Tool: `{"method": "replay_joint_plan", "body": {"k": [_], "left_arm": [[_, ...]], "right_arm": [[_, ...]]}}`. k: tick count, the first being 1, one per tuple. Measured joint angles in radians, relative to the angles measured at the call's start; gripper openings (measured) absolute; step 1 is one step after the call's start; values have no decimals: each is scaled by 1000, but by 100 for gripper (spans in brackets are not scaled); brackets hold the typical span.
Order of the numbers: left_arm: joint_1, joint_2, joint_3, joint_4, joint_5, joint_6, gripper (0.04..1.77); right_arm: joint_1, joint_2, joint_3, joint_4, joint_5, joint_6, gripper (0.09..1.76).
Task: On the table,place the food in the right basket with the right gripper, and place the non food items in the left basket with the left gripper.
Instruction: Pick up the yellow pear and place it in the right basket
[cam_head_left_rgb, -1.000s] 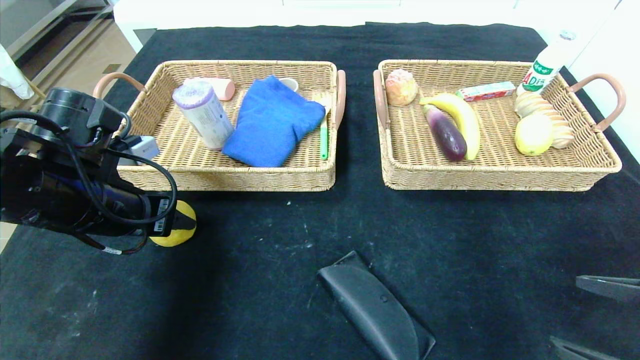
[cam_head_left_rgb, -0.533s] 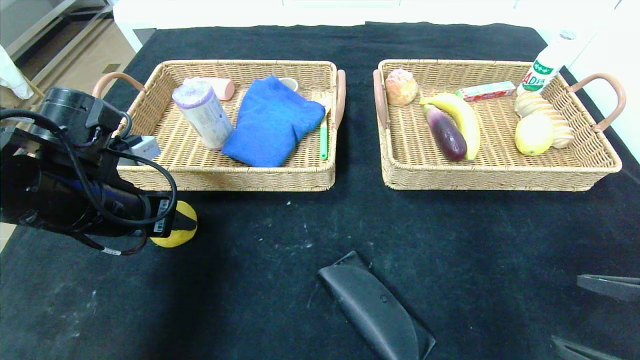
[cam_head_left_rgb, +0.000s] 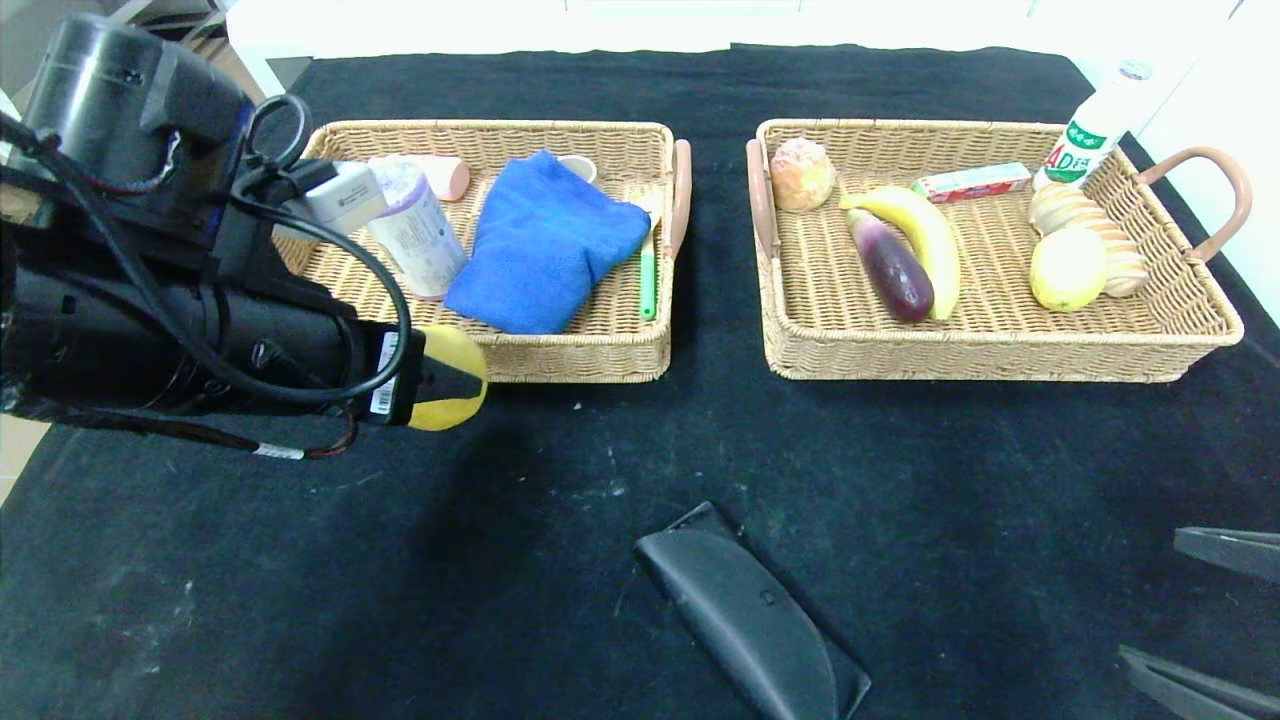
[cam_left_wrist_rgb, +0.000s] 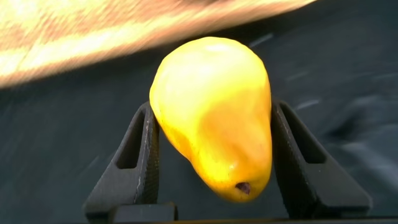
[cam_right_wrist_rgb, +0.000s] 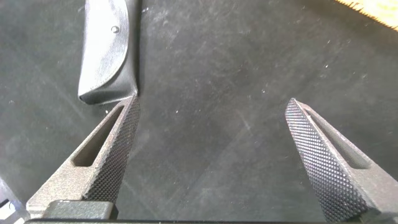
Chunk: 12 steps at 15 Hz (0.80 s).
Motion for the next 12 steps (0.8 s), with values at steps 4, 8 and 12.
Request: {"method": "replay_joint_plan", "body": {"k": [4, 8, 12], "left_arm": [[-161, 101, -162, 0, 7, -37, 107], [-273, 213, -278, 1, 16, -44, 107], [-335, 307, -355, -4, 49, -44, 106]], "right_arm": [[-5, -11, -15, 0, -1, 3, 171], [-18, -27, -25, 0, 1, 3, 171], [-24, -45, -32, 0, -1, 4, 171]]}}
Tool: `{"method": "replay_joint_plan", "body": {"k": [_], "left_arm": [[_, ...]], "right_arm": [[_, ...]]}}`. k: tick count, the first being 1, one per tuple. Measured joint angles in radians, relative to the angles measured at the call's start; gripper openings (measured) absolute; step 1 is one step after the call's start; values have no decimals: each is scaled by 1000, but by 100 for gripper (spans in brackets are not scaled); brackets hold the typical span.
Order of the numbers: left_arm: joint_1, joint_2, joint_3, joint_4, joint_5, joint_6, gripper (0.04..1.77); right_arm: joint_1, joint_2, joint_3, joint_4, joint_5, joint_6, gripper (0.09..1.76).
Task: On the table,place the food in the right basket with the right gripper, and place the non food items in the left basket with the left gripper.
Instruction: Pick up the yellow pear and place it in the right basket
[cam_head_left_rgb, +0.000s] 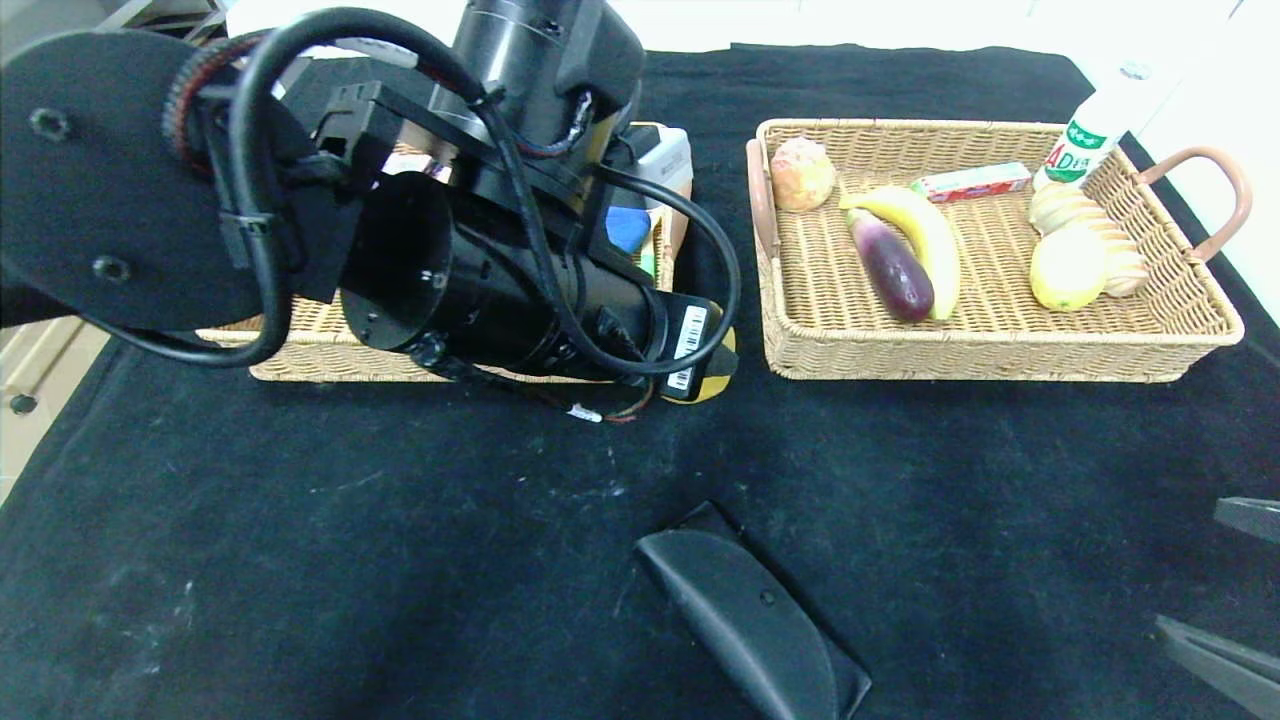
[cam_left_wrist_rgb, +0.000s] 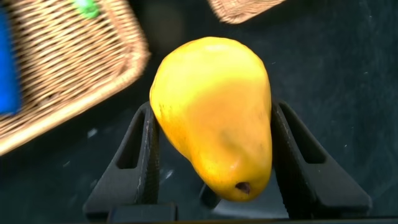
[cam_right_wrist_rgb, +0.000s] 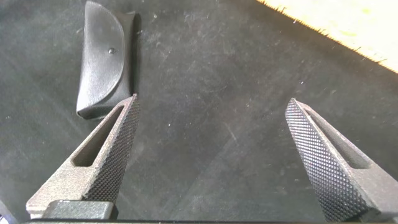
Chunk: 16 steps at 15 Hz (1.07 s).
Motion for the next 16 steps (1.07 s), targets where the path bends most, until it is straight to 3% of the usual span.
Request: {"method": "replay_joint_plan", "body": {"k": [16], "left_arm": [[-110, 186, -38, -27, 30, 0, 105]], "right_arm": [[-12, -17, -12, 3, -26, 2, 171]]}}
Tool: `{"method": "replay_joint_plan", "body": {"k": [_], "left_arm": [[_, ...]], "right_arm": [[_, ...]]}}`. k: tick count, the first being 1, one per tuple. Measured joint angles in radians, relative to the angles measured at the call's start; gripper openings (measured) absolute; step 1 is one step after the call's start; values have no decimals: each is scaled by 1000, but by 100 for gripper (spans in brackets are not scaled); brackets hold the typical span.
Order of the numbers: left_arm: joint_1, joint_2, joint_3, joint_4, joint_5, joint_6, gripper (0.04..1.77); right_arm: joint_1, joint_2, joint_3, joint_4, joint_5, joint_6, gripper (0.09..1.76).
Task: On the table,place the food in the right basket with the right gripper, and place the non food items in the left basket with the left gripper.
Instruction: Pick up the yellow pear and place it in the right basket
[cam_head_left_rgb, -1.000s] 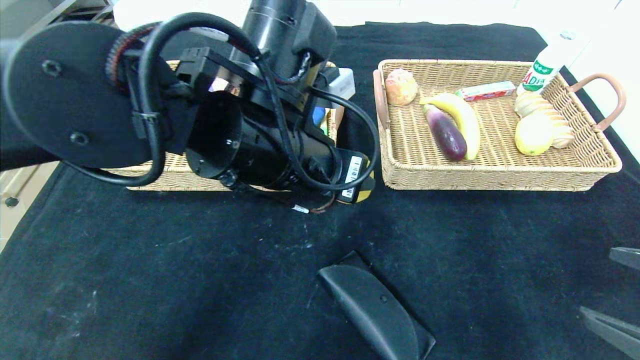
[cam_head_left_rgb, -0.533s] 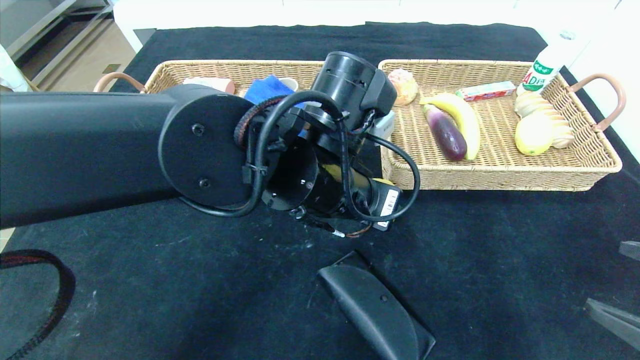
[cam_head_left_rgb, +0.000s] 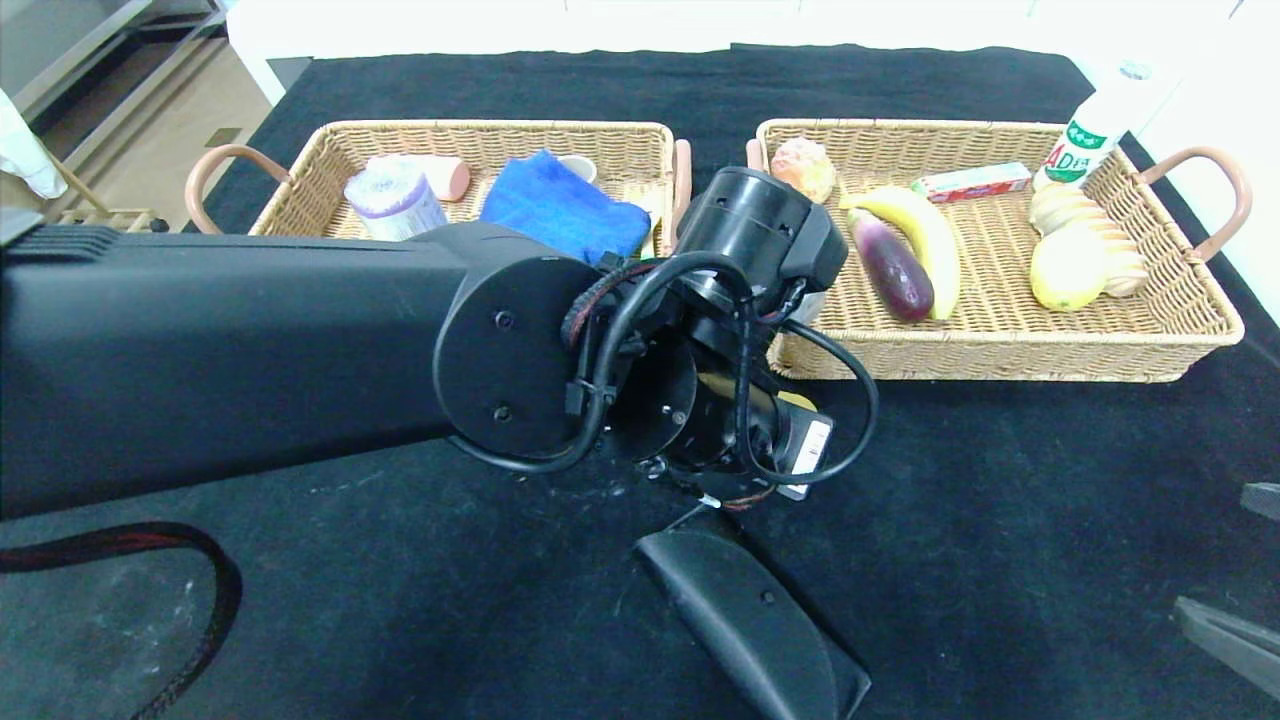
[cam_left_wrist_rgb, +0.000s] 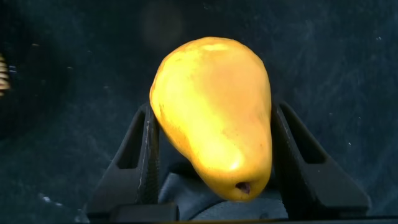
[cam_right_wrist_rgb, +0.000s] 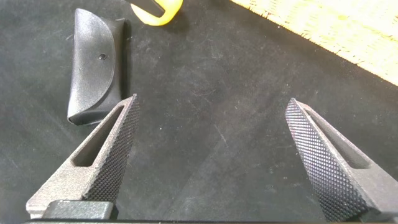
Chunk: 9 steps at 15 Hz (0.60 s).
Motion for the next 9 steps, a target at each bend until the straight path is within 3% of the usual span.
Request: {"method": "replay_joint_plan", "body": {"k": [3, 9], "left_arm": [[-1, 4, 1, -1, 5, -1, 105], [-2, 10, 0, -2, 7, -2, 140]], "right_arm": [[0, 2, 3, 0, 0, 0, 171], [0, 4, 6, 0, 1, 0, 171]]}}
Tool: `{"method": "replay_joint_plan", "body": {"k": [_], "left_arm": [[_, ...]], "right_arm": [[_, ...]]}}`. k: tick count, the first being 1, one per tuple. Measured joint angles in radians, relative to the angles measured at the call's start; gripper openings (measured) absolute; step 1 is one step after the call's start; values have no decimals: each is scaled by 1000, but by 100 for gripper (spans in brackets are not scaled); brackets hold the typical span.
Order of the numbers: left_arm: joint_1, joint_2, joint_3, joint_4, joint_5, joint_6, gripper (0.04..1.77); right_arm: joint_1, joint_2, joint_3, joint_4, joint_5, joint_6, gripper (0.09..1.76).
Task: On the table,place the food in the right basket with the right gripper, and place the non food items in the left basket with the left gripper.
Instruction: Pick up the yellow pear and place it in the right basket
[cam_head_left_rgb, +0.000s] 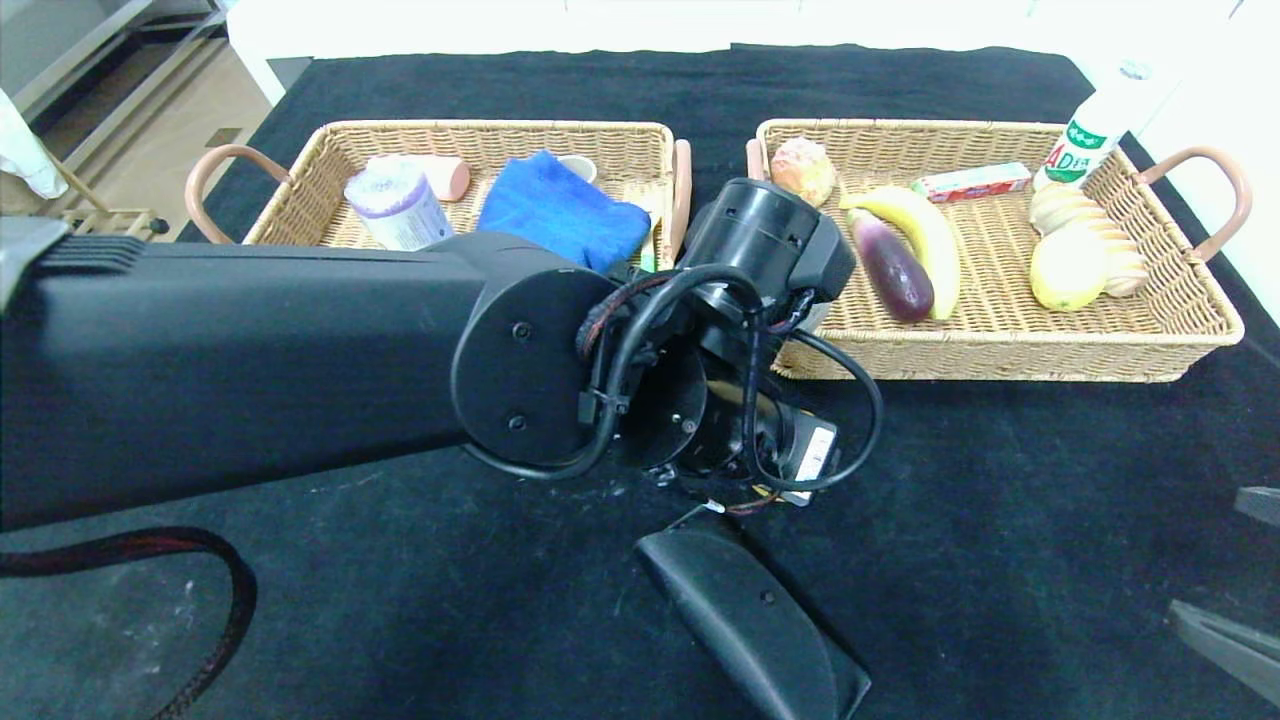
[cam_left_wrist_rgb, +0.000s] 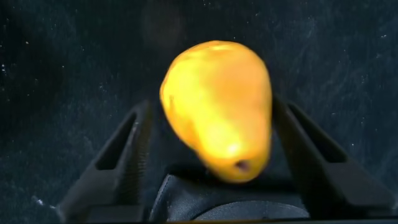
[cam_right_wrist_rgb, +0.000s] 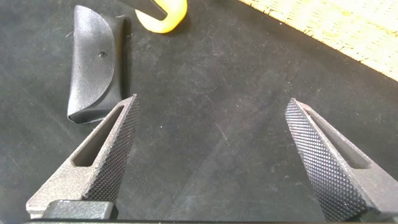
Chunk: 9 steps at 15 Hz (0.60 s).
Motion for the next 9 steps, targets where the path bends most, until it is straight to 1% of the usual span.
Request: {"method": "replay_joint_plan", "body": {"k": [5, 9], "left_arm": [[0, -3, -1, 0, 2, 1, 155], [0, -33, 9, 7, -1, 1, 162]], "right_arm": [[0, 0, 2, 0, 1, 0, 171], [0, 0, 3, 0, 1, 0, 171]]}}
